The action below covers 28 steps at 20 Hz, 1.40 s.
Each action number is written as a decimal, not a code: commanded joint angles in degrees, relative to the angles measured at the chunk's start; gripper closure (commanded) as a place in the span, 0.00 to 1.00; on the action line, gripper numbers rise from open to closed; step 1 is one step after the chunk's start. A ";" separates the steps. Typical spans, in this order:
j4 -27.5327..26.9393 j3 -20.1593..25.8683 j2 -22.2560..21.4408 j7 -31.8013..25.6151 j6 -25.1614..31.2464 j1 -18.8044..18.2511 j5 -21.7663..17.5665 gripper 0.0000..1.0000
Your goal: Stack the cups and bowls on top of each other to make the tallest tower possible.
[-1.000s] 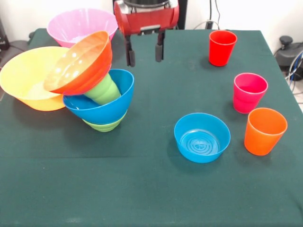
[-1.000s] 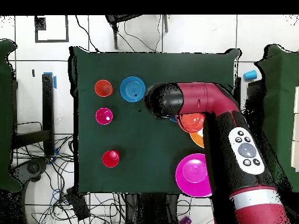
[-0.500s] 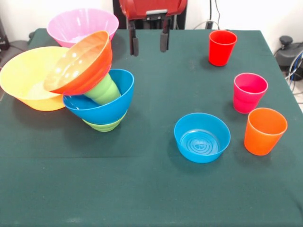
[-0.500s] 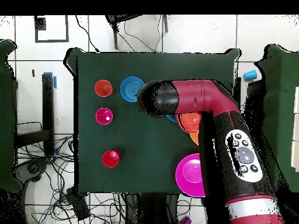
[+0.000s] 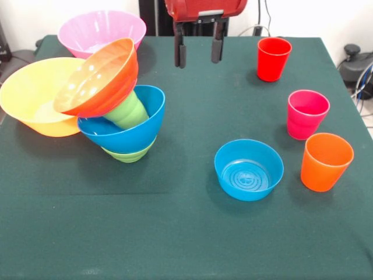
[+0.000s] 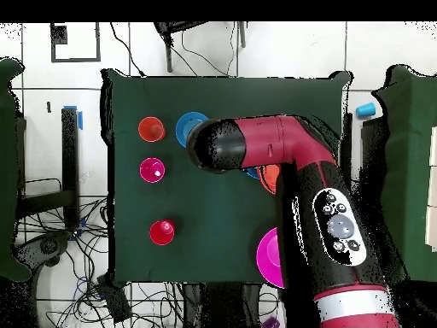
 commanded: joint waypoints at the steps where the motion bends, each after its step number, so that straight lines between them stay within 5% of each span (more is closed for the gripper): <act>1: 1.61 -3.34 3.47 9.84 -4.38 1.84 -0.97 0.00; 11: 4.37 -4.63 -0.67 9.58 -2.49 3.86 1.87 0.00; 28: 3.47 -6.70 -1.67 6.84 -0.52 5.21 4.07 0.00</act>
